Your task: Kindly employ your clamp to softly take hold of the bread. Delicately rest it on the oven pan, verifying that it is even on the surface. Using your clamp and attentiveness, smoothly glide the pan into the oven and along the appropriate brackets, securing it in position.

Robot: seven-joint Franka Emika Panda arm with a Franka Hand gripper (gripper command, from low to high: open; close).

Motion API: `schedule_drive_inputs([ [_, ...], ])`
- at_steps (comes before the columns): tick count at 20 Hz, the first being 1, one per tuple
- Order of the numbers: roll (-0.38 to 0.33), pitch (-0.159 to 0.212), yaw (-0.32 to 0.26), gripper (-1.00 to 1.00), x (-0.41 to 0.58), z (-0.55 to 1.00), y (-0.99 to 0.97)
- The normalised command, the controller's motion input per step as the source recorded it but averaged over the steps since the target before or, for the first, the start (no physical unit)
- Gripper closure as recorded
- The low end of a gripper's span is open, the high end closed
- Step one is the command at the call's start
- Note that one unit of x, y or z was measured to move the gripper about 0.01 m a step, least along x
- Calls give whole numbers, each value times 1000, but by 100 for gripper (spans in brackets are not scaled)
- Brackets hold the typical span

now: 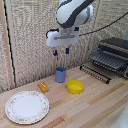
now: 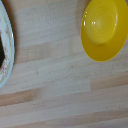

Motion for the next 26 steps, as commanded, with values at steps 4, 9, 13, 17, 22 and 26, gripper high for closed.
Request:
schedule_drive_inputs([
  [4, -103, 11, -73, -100, 226, -191, 554],
  [9, -131, 6, -91, -100, 239, -189, 677],
  [13, -119, 43, -77, -100, 343, -211, 551],
  [17, -95, 88, -10, -100, 446, -316, 214],
  [22, -85, 88, 70, -100, 458, -382, 6],
  [26, -88, 39, 122, -100, 381, -385, 60],
])
